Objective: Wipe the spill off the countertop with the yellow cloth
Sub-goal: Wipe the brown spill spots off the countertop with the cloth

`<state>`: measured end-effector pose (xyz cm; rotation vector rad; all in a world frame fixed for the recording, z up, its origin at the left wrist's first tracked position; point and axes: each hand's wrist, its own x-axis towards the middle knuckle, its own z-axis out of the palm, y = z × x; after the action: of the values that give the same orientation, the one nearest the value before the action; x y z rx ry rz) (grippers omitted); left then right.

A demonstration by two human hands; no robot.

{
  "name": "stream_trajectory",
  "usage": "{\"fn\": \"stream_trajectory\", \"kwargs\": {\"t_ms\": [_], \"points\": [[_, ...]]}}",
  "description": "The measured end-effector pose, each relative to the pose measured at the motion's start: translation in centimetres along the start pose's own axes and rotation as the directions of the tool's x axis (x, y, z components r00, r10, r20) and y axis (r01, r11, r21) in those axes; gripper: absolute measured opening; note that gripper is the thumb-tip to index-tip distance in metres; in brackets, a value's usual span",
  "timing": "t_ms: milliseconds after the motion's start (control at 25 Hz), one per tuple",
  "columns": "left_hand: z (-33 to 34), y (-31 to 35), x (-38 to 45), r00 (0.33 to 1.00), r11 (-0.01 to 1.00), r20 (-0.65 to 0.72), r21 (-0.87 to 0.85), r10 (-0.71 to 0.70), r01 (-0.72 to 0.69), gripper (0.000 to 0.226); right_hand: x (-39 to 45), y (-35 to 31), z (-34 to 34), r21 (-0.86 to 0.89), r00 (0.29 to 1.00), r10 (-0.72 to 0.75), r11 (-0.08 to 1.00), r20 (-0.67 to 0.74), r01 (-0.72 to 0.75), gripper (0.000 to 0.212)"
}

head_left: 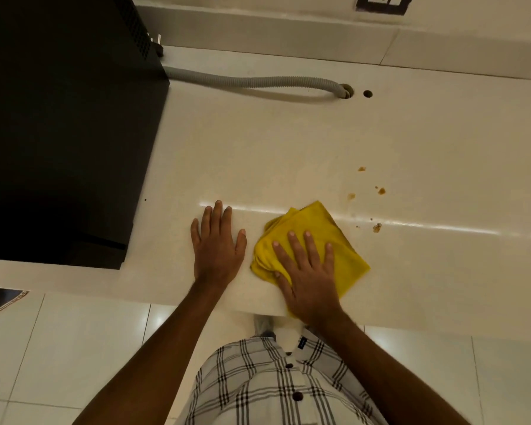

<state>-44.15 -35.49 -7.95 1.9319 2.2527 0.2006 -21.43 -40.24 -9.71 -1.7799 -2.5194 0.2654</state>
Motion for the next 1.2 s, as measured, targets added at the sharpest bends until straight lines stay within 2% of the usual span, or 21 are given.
{"fn": "stream_trajectory", "kwargs": {"t_ms": [120, 280, 400, 480, 640, 800, 920, 1040, 1200], "points": [[0.2, -0.1, 0.1, 1.000, 1.000, -0.001, 0.011, -0.002, 0.002, 0.064, 6.7, 1.4, -1.3, -0.004, 0.999, 0.031, 1.000, -0.012, -0.031, 0.063], [0.5, -0.2, 0.1, 1.000, 1.000, -0.024, 0.002, 0.007, -0.006, 0.063, 18.1, 4.7, -3.1, 0.055, 0.978, 0.210, 0.976, -0.011, -0.209, 0.061], [0.5, -0.3, 0.1, 1.000, 1.000, -0.027, 0.002, 0.009, -0.009, 0.062, 21.5, 4.8, -3.6, 0.083, 0.955, 0.296, 0.952, 0.018, -0.296, 0.060], [0.3, -0.2, 0.1, 1.000, 1.000, -0.015, 0.000, 0.003, -0.003, 0.062, 19.7, 3.4, -3.1, 0.076, 0.965, 0.262, 0.962, 0.009, -0.262, 0.061], [0.0, 0.0, -0.1, 1.000, 1.000, -0.021, -0.019, -0.008, 0.008, 0.062, 10.6, 1.0, -2.1, 0.061, 0.992, 0.127, 0.990, -0.016, -0.126, 0.062], [0.1, 0.1, -0.2, 0.998, 1.000, -0.054, -0.021, -0.012, 0.011, 0.061, 0.5, 3.3, -0.8, 0.027, 0.996, 0.078, 0.997, -0.034, -0.077, 0.062], [0.3, 1.6, 0.9, 0.997, 0.999, -0.078, -0.045, 0.011, -0.014, 0.059, -3.3, 7.8, -1.4, -0.024, 0.988, 0.155, 0.988, -0.010, -0.155, 0.063], [0.4, 4.3, 3.3, 0.996, 0.996, -0.078, -0.076, 0.031, -0.037, 0.059, -1.6, 13.2, -3.2, -0.048, 0.954, 0.299, 0.953, -0.001, -0.299, 0.062], [1.1, 5.7, 5.0, 0.999, 0.999, -0.045, -0.029, 0.025, -0.027, 0.060, 6.2, 19.0, -5.6, 0.034, 0.834, 0.551, 0.835, -0.041, -0.550, 0.067]]}}
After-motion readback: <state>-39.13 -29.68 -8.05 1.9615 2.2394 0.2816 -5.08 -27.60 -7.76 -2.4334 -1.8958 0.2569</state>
